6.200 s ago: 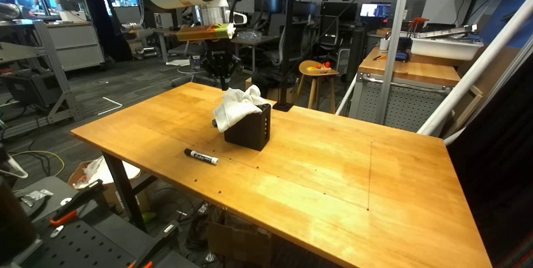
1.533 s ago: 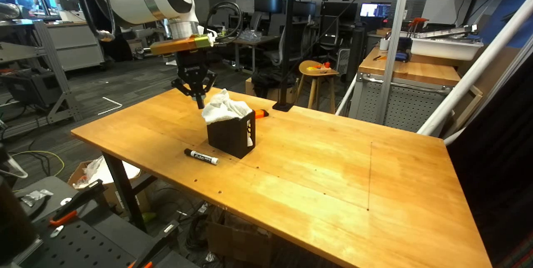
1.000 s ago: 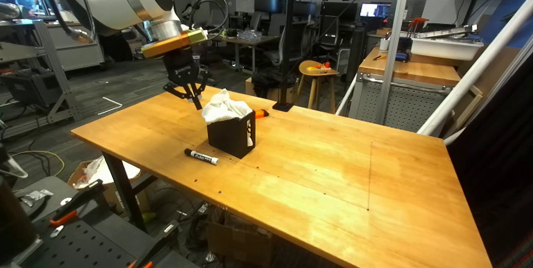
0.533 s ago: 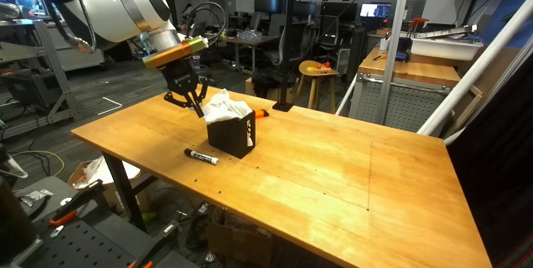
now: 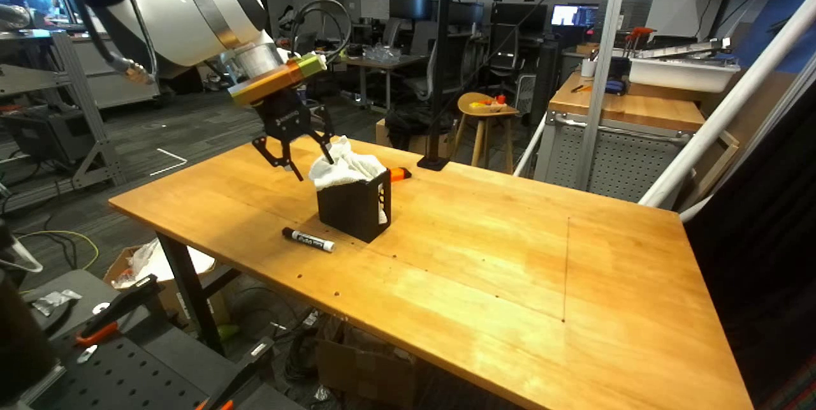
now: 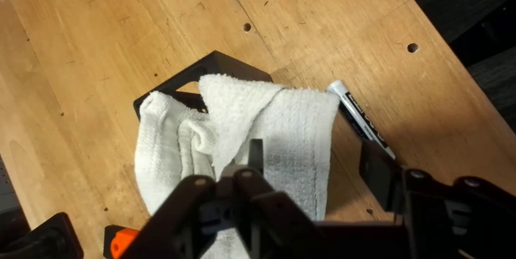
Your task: Put the towel in the box
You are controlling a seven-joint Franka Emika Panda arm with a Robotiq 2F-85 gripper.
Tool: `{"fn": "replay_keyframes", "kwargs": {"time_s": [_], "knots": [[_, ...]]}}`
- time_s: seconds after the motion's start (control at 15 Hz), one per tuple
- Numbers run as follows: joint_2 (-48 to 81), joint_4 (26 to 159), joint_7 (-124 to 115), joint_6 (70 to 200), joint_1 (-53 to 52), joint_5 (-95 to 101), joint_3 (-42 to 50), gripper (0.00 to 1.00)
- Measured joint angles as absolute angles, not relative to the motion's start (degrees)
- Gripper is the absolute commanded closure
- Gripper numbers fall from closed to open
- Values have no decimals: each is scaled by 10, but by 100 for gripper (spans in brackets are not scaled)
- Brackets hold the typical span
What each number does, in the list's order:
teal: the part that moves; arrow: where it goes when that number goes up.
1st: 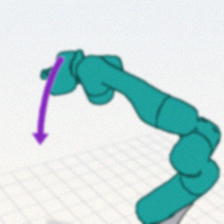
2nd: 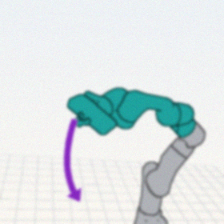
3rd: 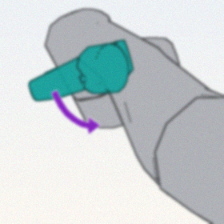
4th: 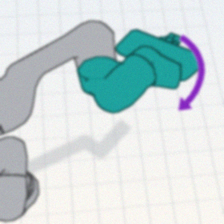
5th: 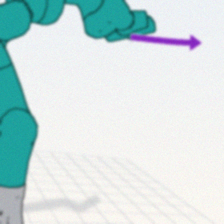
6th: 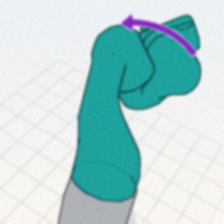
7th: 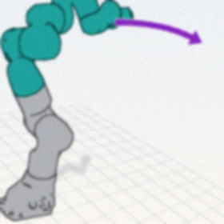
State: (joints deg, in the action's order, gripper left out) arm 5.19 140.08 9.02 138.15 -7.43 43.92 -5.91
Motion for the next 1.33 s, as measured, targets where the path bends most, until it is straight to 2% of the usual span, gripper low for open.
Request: {"fn": "replay_keyframes", "kwargs": {"time_s": [0.2,0.33,0.47,0.8,1.07,1.2,1.33], "knots": [[55,1401,90,1388,-73,439,-58,6],[59,1401,90,1390,-71,439,-57,11],[63,1401,90,1395,-68,439,-55,12],[71,1401,86,1415,-61,442,-46,8],[78,1401,76,1434,-56,448,-37,0],[82,1401,72,1439,-53,449,-35,28],[85,1401,69,1444,-52,449,-33,45]]}}
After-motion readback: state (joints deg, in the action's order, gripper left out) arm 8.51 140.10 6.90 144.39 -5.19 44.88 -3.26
